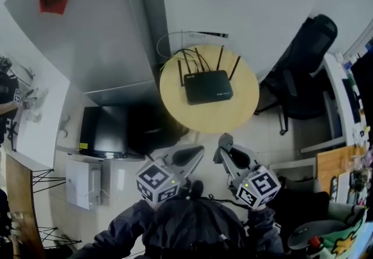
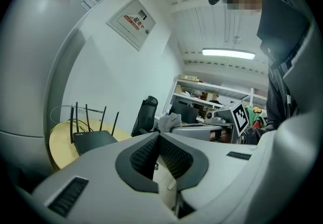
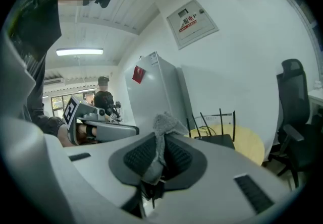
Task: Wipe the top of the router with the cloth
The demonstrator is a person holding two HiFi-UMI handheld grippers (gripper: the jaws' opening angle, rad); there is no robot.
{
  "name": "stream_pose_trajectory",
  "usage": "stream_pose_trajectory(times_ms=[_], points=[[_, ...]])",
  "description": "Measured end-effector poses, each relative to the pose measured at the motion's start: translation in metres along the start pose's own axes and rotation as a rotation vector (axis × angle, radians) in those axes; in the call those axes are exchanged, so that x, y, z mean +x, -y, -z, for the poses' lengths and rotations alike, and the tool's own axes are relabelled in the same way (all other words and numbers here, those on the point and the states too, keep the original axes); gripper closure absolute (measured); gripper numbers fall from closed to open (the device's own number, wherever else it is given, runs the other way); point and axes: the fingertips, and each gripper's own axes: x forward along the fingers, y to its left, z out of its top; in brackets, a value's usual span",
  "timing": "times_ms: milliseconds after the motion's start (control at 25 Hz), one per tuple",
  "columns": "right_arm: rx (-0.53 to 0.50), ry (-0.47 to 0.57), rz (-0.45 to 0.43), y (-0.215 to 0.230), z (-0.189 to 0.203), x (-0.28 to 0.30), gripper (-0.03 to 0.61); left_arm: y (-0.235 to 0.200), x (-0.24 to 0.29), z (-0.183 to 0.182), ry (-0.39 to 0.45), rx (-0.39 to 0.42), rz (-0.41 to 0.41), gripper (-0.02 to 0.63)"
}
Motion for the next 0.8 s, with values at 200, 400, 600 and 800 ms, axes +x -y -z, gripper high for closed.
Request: stream_pose_trajectory(times_ms=[200, 400, 600, 800], points=[[-0.03, 0.034, -0.024, -0.015, 0.003, -0.027, 0.508, 0.034, -0.006, 0.004, 0.021, 0.034, -0.01, 0.62], [-0.047, 0.053, -0.026, -0.02, 0.002, -0.047, 0.509, 0.054, -0.005, 0.009, 0.024, 0.048, -0.008, 0.62], [-0.071, 0.065, -0.02, -0.019, 0.001, -0.054, 0.511, 0.063, 0.003, 0.008, 0.031, 0.058, 0.003, 0.62], [-0.073, 0.069, -0.009, -0.015, 0.0, -0.062, 0.511, 0.067, 0.01, 0.008, 0.028, 0.058, 0.008, 0.621]])
